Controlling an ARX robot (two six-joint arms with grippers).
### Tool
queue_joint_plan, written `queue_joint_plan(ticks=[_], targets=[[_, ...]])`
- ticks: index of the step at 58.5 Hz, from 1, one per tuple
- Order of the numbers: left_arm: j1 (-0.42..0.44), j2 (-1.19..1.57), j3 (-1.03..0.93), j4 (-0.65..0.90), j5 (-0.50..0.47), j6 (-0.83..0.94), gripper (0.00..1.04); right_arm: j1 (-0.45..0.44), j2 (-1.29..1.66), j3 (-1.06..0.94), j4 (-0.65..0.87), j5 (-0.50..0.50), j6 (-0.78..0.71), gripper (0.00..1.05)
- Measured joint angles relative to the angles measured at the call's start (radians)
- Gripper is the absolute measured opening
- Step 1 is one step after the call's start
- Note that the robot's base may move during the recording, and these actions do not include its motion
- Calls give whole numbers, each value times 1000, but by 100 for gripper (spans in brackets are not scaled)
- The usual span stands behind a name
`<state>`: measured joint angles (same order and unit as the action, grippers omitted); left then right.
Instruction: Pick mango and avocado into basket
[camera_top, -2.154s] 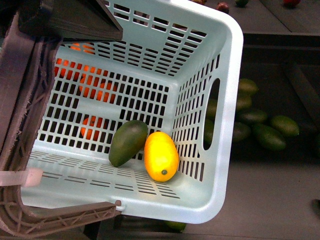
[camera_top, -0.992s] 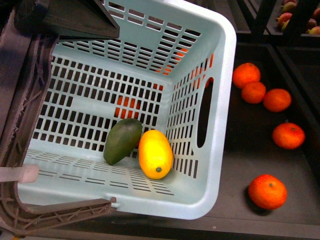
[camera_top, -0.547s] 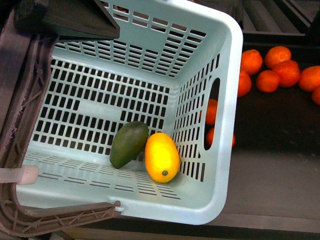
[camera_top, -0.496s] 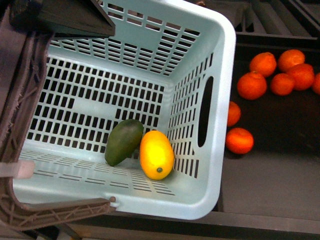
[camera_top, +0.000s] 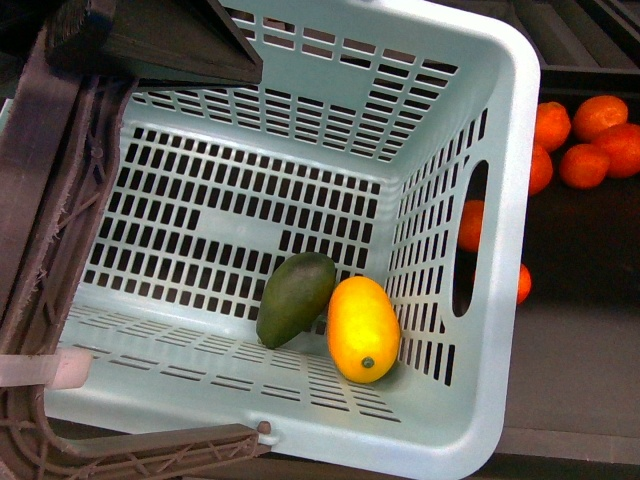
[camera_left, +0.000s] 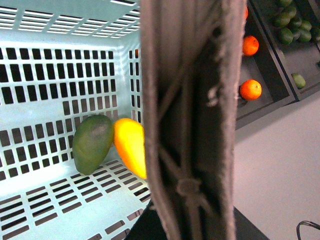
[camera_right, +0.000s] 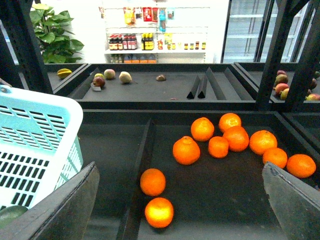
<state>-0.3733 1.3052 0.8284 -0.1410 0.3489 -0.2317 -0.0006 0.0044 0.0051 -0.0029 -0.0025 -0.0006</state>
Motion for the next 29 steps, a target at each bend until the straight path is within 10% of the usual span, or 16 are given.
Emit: queue_joint_plan(ticks=[20, 29], targets=[[8, 0, 0, 0, -43, 0, 5, 0, 0, 0, 0, 0, 0, 97], [43, 163, 160, -189, 303, 331, 5, 0, 0, 0, 0, 0, 0, 97]])
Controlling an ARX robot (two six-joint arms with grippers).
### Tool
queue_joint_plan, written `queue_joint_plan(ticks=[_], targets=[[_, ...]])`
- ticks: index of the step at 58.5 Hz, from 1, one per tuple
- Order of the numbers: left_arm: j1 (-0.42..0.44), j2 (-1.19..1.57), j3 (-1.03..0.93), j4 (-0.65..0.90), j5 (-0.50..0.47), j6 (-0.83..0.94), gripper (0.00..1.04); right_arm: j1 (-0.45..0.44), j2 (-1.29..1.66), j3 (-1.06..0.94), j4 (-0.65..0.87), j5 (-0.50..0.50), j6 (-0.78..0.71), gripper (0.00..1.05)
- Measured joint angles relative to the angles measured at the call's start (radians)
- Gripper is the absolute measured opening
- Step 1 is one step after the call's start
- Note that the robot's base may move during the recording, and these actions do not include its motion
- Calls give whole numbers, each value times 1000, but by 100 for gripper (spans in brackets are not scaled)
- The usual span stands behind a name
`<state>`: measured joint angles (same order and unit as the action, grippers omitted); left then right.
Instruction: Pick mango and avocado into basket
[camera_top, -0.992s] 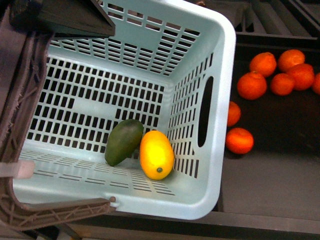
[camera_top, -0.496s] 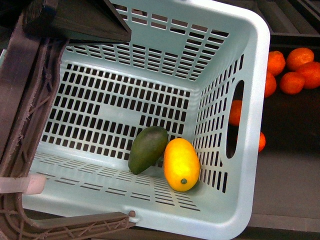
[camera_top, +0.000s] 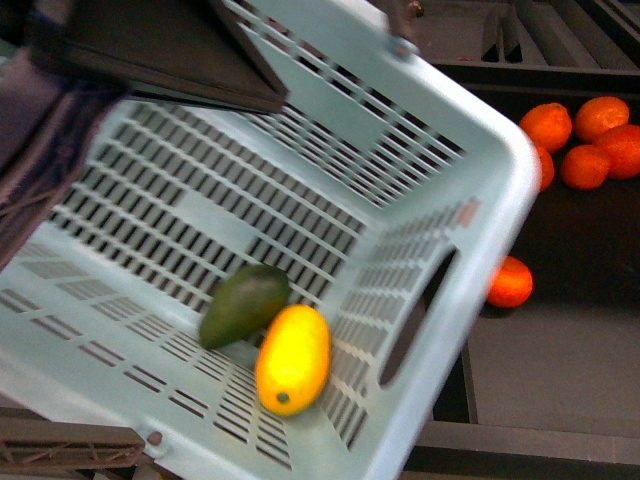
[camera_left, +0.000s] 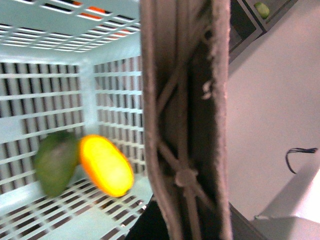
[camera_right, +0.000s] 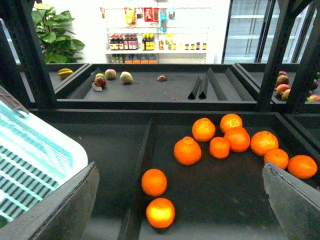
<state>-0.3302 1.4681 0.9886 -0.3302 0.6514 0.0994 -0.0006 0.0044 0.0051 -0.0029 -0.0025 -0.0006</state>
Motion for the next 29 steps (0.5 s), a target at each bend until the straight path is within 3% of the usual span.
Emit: queue_joint_plan(ticks=[6, 13, 18, 20, 29], targets=[[-6, 137, 54, 180, -16, -48, 5, 0, 0, 0, 0, 0, 0, 97], [-8, 283, 194, 375, -127, -269, 5, 0, 0, 0, 0, 1, 0, 97], [-3, 383, 341, 412, -278, -462, 6, 0, 0, 0, 0, 1, 0, 97], [8, 429, 420, 404, -387, -573, 6, 0, 0, 0, 0, 1, 0, 97], [86, 573, 647, 332, -677, -941, 5, 0, 0, 0, 0, 1, 0, 97]])
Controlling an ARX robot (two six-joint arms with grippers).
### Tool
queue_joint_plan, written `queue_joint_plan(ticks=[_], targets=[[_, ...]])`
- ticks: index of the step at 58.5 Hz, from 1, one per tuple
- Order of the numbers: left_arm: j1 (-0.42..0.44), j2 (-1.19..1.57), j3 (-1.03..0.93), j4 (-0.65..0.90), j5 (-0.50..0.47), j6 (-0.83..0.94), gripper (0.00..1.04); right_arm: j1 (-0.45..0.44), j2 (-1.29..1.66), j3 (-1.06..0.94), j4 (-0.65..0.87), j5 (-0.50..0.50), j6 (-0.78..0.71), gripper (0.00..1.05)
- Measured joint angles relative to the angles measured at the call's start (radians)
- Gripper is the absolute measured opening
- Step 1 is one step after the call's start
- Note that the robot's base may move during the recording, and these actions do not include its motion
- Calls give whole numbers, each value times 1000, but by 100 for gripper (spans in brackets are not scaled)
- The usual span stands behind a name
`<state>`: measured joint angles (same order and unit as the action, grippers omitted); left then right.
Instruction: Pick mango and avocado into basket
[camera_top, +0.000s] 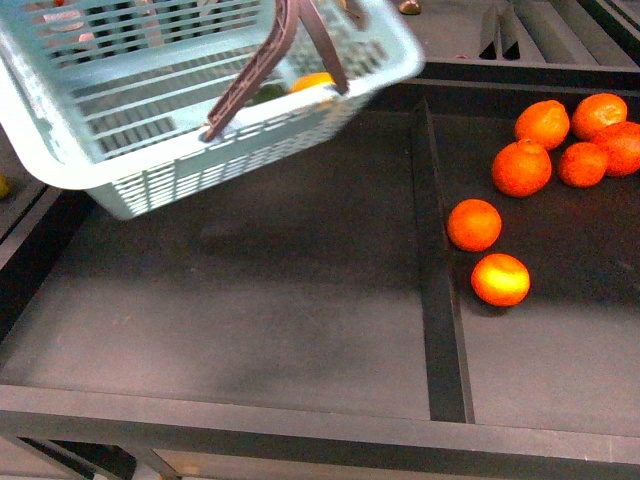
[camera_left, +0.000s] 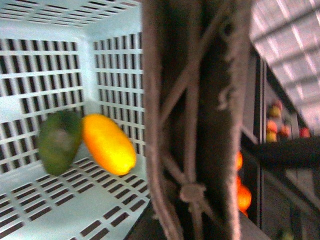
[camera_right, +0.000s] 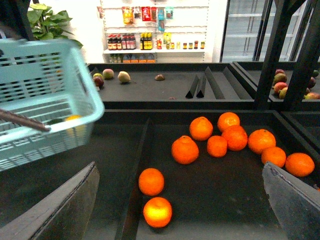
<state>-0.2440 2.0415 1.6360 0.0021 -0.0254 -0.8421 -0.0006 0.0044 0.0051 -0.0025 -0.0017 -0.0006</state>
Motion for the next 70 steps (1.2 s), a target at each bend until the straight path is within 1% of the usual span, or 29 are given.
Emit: queue_joint_plan(ticks=[4, 9, 14, 17, 24, 32, 43, 49, 51, 55, 57, 61, 62, 70], targets=[[37, 58, 77, -47, -72, -135, 5, 0, 0, 0, 0, 0, 0, 97], [72, 132, 170, -122, -127, -276, 5, 0, 0, 0, 0, -1, 0, 97], [75, 176, 228, -171, -129, -371, 5, 0, 0, 0, 0, -1, 0, 97], [71, 208, 271, -201, -114, -454, 5, 0, 0, 0, 0, 0, 0, 97], [57, 246, 316, -205, -94, -564, 5, 0, 0, 0, 0, 0, 0, 97], [50, 281, 321, -149, -101, -645, 5, 0, 0, 0, 0, 0, 0, 97], [69, 431, 322, -58, -140, -671, 5, 0, 0, 0, 0, 0, 0, 97], [70, 451, 287, 51, -136, -717, 5, 0, 0, 0, 0, 0, 0, 97], [70, 444, 268, 59, -114, -736, 11, 0, 0, 0, 0, 0, 0, 97], [67, 424, 233, 59, -106, -757, 22, 0, 0, 0, 0, 0, 0, 97], [65, 404, 198, 68, -105, -760, 31, 0, 0, 0, 0, 0, 0, 97], [65, 366, 148, 54, -106, -734, 46, 0, 0, 0, 0, 0, 0, 97], [65, 360, 140, 53, -106, -730, 48, 0, 0, 0, 0, 0, 0, 97], [66, 219, 3, 44, -108, -724, 75, 0, 0, 0, 0, 0, 0, 97]])
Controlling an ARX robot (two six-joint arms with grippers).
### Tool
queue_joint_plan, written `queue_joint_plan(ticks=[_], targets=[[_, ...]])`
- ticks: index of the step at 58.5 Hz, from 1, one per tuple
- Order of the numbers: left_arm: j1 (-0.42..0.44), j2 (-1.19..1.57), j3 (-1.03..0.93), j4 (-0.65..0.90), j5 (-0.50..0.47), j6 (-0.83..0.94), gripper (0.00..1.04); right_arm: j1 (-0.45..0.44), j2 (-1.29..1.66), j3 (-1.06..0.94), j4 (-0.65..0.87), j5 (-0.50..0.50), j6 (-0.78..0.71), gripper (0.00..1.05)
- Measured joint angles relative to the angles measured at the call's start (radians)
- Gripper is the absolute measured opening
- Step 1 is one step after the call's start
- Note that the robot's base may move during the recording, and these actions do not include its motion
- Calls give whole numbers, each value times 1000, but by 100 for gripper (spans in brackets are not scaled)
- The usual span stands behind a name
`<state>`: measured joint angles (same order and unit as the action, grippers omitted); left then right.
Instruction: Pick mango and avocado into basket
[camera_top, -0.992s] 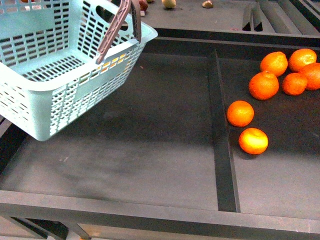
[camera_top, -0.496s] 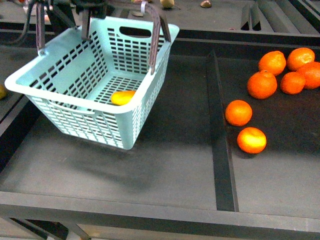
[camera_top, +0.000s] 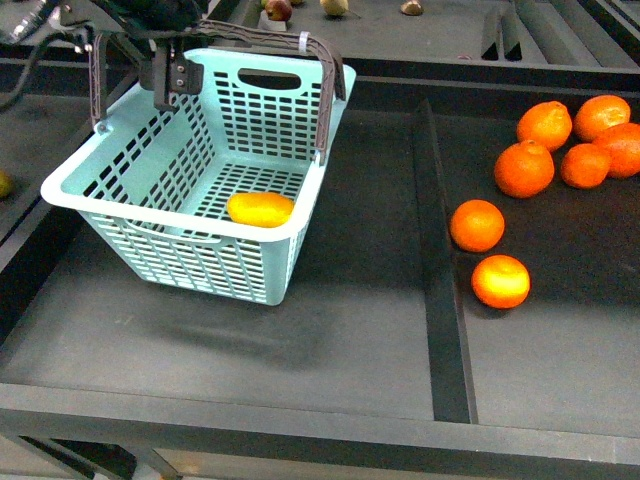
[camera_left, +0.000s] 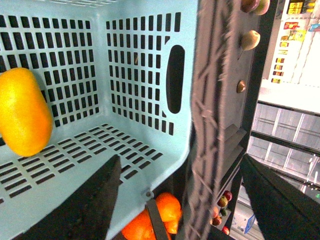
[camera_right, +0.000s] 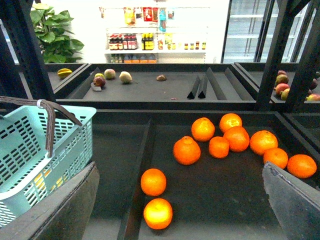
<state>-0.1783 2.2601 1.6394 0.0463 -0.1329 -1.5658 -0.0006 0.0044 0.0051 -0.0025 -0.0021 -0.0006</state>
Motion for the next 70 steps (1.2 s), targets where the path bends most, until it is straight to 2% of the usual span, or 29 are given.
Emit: queue_joint_plan(ticks=[8, 10, 17, 25, 35, 38, 39, 40, 42, 44, 47, 51, 53, 60, 70], targets=[[10, -202, -192, 21, -4, -4, 99, 0, 0, 0, 0, 0, 0, 97], [23, -284, -277, 27, 1, 21, 97, 0, 0, 0, 0, 0, 0, 97], [108, -480, -512, 36, 14, 153, 97, 0, 0, 0, 0, 0, 0, 97], [310, -740, -733, -13, 35, 321, 97, 0, 0, 0, 0, 0, 0, 97], [600, -1011, -825, -78, 121, 550, 97, 0, 0, 0, 0, 0, 0, 97], [627, -1043, -827, -78, 122, 591, 97, 0, 0, 0, 0, 0, 0, 97], [642, -1049, -853, -32, 182, 650, 94, 0, 0, 0, 0, 0, 0, 97], [647, -1060, -905, 117, 307, 743, 89, 0, 0, 0, 0, 0, 0, 97], [632, -1084, -1026, 357, 477, 986, 78, 0, 0, 0, 0, 1, 0, 97], [602, -1113, -1114, 494, 522, 1147, 69, 0, 0, 0, 0, 0, 0, 97], [560, -1161, -1194, 578, 514, 1321, 58, 0, 0, 0, 0, 0, 0, 97], [515, -1241, -1272, 604, 462, 1456, 42, 0, 0, 0, 0, 0, 0, 97], [486, -1284, -1316, 608, 428, 1497, 31, 0, 0, 0, 0, 0, 0, 97], [416, -1371, -1411, 604, 365, 1540, 4, 0, 0, 0, 0, 0, 0, 97], [325, -1529, -1513, 552, 279, 1549, 3, 0, 0, 0, 0, 0, 0, 97]])
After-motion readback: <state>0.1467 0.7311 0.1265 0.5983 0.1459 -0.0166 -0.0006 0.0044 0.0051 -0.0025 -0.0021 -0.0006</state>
